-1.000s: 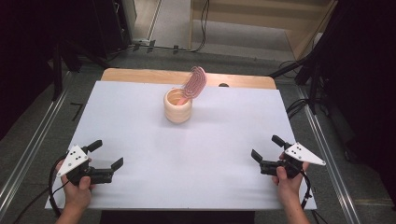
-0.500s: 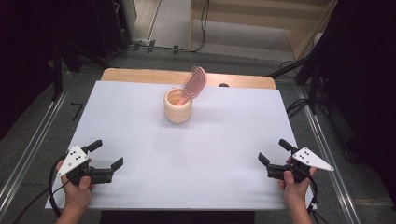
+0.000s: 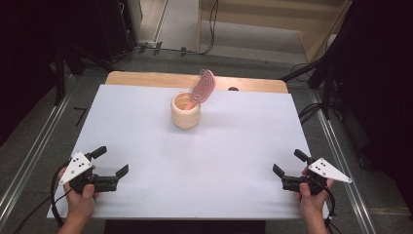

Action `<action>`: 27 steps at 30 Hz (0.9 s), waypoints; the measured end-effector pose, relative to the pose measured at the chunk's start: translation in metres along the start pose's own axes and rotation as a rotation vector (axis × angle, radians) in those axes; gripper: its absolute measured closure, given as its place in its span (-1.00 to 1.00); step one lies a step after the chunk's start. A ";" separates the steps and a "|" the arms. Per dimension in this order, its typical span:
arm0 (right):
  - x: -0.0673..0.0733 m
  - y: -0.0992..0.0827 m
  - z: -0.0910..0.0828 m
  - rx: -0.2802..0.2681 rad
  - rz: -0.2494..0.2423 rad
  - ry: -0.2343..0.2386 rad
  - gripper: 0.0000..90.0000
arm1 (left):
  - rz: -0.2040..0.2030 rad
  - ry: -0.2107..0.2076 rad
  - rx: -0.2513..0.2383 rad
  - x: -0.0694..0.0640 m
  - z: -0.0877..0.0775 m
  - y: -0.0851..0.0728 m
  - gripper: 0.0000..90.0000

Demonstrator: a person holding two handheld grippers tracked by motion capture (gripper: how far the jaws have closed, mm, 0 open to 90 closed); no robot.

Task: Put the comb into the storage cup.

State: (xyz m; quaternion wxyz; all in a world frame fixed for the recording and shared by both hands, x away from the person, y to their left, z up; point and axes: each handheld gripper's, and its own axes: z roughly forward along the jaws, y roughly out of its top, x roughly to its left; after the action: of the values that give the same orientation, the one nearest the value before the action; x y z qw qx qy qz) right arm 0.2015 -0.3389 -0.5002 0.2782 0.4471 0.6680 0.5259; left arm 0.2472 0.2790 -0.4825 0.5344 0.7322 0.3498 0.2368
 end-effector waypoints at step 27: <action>-0.012 -0.014 -0.008 0.006 0.030 -0.003 -1.00 | 0.004 0.003 0.003 0.000 0.000 0.000 -1.00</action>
State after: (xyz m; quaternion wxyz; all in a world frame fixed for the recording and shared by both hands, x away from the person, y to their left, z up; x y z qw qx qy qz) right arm 0.1962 -0.3539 -0.5129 0.2699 0.4587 0.6623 0.5274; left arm 0.2470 0.2786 -0.4825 0.5324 0.7333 0.3494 0.2383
